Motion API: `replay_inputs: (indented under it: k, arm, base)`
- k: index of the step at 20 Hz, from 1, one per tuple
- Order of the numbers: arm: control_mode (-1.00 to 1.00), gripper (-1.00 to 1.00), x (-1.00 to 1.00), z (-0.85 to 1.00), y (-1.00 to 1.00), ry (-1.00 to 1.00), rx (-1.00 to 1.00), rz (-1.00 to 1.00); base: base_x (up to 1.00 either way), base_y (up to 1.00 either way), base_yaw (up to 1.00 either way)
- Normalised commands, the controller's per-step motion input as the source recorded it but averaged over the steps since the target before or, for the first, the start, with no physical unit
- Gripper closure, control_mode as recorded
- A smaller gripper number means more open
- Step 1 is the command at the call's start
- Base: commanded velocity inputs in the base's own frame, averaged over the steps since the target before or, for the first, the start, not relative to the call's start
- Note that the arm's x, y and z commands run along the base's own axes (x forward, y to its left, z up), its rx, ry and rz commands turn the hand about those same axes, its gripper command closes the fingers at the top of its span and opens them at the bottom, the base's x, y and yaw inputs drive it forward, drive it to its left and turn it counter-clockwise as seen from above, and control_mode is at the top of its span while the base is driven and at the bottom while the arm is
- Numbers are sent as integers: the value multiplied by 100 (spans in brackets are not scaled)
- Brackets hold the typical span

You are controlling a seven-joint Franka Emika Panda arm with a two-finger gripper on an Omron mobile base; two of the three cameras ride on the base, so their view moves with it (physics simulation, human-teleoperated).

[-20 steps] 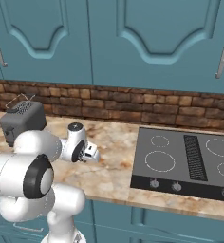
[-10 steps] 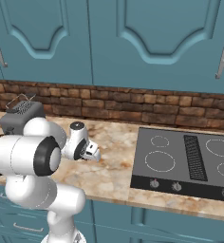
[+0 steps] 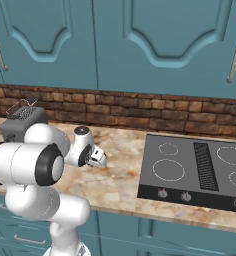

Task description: Clear the mugs and bowl far away from the sink.

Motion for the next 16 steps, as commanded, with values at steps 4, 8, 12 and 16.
replay_inputs:
  k: [4, 8, 12, 16]
  arm:
    - [-100, -100, -28, 0, 0, -14, 0, 0]
    - [-100, -100, -19, 0, -1, -12, 0, 0]
    - [-100, -100, -22, 12, -5, -11, 0, 0]
    - [-100, -100, -38, 59, -1, -1, 3, 0]
  base:
    - [0, 0, 0]
    - [0, 0, 0]
    - [0, 0, 0]
    - [0, 0, 0]
